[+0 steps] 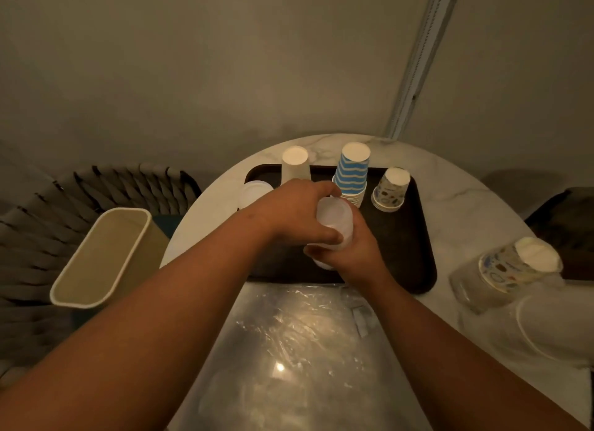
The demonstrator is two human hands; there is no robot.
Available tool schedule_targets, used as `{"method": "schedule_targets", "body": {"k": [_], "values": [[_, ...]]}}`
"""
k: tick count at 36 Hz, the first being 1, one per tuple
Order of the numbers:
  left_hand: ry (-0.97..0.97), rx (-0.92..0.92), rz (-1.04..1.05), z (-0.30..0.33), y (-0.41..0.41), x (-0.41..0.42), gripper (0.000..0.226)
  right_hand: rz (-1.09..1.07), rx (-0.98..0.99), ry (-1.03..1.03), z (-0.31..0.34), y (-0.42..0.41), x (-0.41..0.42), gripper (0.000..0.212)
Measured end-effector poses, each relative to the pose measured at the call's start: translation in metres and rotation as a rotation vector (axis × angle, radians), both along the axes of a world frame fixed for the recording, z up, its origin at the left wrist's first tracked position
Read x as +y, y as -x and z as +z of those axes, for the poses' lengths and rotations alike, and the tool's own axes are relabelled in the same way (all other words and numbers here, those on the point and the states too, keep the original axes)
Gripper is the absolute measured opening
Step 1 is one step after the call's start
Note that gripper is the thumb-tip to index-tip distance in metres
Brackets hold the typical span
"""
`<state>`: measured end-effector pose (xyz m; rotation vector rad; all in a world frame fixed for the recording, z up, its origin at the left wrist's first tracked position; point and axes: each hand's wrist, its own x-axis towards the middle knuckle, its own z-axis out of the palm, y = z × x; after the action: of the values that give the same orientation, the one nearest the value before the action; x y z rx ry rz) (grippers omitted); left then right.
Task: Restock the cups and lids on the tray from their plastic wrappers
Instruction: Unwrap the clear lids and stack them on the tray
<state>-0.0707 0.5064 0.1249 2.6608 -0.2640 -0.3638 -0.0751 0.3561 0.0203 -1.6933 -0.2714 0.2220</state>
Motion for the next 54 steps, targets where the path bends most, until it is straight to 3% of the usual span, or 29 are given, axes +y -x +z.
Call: {"method": "schedule_targets", "body": {"k": [11,20,24,29,34,48,54], "values": [[0.233,0.024,0.197,0.007,0.016,-0.026,0.077,0.048,0.005,0.012,0.005,0.002,-0.029,0.083],[0.312,0.011,0.224,-0.002,0.014,0.012,0.081,-0.031,0.031,-0.034,-0.004,0.003,0.007,0.086],[0.406,-0.061,0.316,0.0,0.005,0.043,0.079,-0.072,-0.006,-0.041,-0.01,0.002,0.026,0.078],[0.132,-0.12,0.415,-0.011,-0.008,0.091,0.088,-0.089,-0.006,-0.016,-0.014,0.002,0.038,0.081],[-0.007,-0.03,0.405,-0.035,-0.012,0.108,0.092,-0.08,-0.012,0.04,-0.017,0.0,0.041,0.086],[-0.08,-0.002,0.332,-0.055,-0.032,0.103,0.089,-0.07,-0.016,0.047,-0.015,0.003,0.037,0.082],[-0.11,0.054,0.273,-0.052,-0.036,0.101,0.101,-0.058,-0.02,0.031,-0.014,0.004,0.034,0.079]]}}
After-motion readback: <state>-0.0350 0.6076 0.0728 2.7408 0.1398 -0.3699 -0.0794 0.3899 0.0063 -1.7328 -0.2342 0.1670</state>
